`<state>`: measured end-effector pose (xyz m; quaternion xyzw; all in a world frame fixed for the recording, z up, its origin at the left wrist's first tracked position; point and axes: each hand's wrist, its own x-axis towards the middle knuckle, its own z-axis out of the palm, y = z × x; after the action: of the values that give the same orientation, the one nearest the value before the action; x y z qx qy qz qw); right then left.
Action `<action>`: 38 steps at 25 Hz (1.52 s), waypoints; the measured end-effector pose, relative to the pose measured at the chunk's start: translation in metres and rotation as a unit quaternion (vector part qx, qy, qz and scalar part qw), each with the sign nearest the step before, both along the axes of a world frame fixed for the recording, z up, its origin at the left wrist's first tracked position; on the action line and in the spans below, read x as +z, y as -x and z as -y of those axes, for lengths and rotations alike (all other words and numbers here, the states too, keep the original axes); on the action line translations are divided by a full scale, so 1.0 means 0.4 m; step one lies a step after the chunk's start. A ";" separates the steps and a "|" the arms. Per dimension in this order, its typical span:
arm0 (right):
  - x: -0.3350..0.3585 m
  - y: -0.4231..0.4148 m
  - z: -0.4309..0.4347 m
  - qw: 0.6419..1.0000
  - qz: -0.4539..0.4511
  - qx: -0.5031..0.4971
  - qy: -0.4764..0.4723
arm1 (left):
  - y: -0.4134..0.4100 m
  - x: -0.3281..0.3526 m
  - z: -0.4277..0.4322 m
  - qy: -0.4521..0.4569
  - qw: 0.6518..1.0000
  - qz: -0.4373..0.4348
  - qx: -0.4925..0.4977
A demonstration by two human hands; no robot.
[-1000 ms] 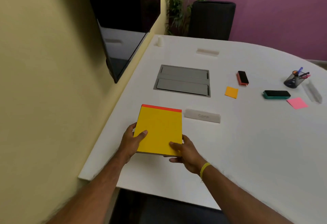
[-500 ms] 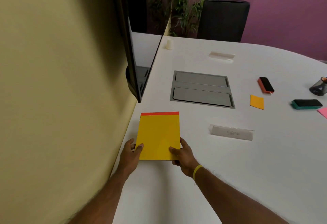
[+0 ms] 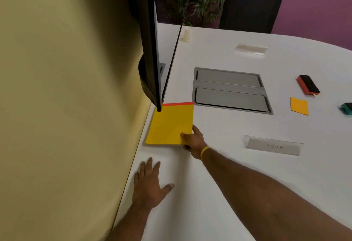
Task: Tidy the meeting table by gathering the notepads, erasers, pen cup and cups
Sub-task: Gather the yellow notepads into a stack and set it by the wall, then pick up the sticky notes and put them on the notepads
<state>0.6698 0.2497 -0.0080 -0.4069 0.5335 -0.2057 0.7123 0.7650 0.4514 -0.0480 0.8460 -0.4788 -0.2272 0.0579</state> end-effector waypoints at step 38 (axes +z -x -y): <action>0.179 0.632 -0.204 0.711 -0.476 0.326 0.402 | 0.217 0.270 0.057 -0.060 0.985 0.087 -0.140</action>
<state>0.4169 0.3313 0.0638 -0.8475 0.5032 0.0648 0.1560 0.6781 0.4286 0.0598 0.7891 -0.5812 -0.1869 -0.0671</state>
